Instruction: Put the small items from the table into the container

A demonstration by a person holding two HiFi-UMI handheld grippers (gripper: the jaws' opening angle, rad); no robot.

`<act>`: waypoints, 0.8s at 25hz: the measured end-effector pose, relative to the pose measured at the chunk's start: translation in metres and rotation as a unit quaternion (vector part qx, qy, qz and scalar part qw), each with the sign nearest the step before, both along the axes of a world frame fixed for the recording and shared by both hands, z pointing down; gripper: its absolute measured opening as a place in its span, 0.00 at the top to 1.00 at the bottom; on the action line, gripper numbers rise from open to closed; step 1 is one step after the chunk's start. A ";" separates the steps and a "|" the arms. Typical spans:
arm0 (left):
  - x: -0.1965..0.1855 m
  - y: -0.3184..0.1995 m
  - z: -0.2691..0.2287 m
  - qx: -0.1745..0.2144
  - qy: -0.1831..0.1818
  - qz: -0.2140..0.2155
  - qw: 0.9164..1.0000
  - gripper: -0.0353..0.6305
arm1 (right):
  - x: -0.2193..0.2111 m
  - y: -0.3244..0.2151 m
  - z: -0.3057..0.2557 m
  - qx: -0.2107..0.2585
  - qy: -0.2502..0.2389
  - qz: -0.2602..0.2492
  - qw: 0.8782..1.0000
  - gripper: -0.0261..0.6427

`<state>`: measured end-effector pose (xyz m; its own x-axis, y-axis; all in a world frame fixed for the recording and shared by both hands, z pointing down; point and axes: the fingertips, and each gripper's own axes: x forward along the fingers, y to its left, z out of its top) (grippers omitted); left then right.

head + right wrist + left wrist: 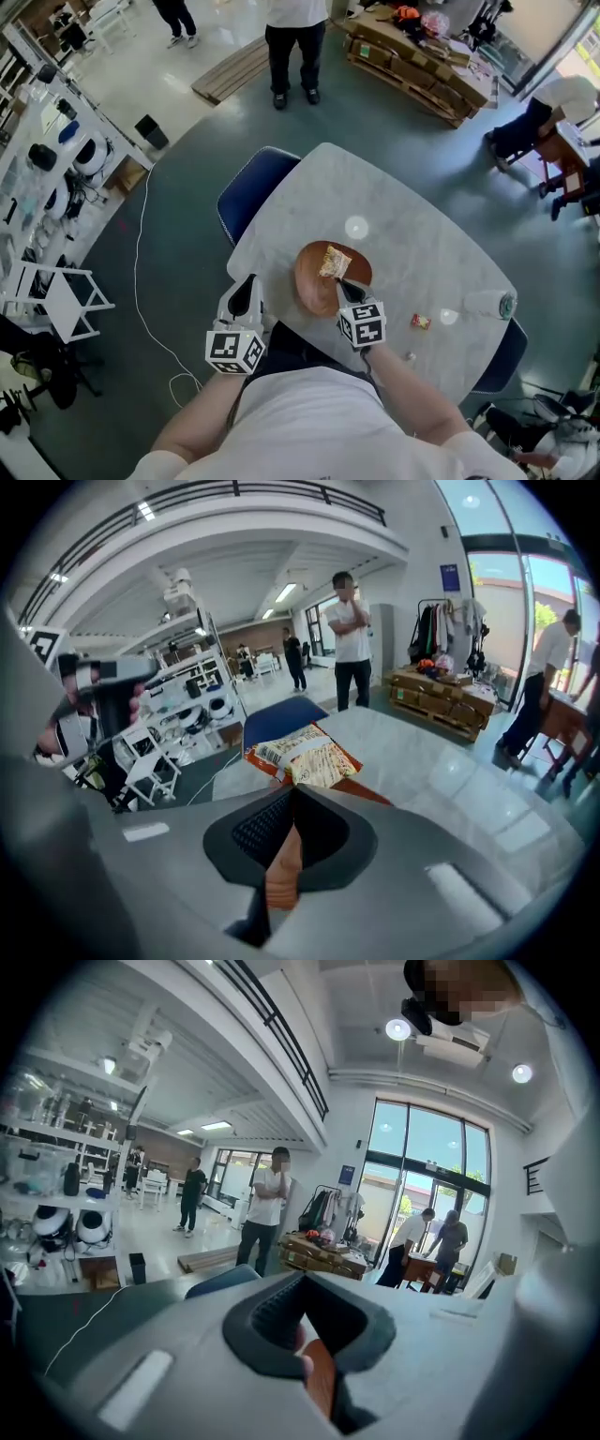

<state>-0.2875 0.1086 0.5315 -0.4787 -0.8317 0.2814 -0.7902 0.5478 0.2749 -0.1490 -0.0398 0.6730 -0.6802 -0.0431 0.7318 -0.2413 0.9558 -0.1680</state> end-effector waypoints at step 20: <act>-0.037 0.043 0.060 -0.046 0.029 -0.019 0.998 0.94 | 0.010 0.023 0.160 -0.025 0.213 -0.052 0.975 0.84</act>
<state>-0.3247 0.1512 0.5915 -0.4899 -0.7824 0.3845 -0.7528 0.6021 0.2662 -0.1386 -0.0169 0.8327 -0.3117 0.0542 0.9486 -0.2009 0.9720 -0.1216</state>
